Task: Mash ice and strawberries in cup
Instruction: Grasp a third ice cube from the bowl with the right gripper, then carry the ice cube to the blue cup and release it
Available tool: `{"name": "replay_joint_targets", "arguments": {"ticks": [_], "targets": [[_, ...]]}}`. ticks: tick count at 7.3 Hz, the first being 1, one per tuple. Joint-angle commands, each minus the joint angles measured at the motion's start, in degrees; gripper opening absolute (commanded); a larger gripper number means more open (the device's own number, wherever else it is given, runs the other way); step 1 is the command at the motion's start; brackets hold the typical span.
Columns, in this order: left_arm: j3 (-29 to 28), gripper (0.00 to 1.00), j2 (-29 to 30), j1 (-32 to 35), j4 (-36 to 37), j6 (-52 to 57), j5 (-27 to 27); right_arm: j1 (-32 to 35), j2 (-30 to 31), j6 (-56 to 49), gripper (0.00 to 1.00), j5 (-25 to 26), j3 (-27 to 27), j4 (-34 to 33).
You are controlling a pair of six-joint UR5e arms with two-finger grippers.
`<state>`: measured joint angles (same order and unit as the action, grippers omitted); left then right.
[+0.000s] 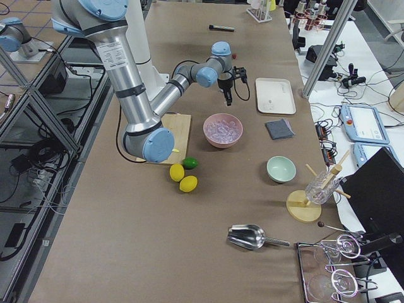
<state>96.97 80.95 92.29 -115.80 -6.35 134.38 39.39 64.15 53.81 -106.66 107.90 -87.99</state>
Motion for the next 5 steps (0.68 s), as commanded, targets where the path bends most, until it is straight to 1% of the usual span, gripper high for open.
{"name": "replay_joint_targets", "arguments": {"ticks": [1,2,3,4,5], "targets": [[0.1,0.99,0.4,0.0,0.1,-0.1,0.0,-6.7,-8.8,11.2,0.18,7.0,-4.9,0.3],[0.1,0.99,0.4,0.0,0.0,0.0,0.1,-9.6,-15.7,17.5,0.18,10.0,-10.6,-0.1],[0.1,0.99,0.6,0.0,0.0,0.0,0.0,-12.1,-19.2,20.4,0.18,13.7,-13.1,0.0],[0.1,0.99,0.8,0.0,0.0,0.0,0.0,-13.0,-20.6,22.5,0.18,14.2,-14.0,0.2],[0.1,0.99,0.8,0.0,0.0,0.0,0.0,-14.1,-23.1,23.5,0.18,15.2,-16.6,0.3]]}}
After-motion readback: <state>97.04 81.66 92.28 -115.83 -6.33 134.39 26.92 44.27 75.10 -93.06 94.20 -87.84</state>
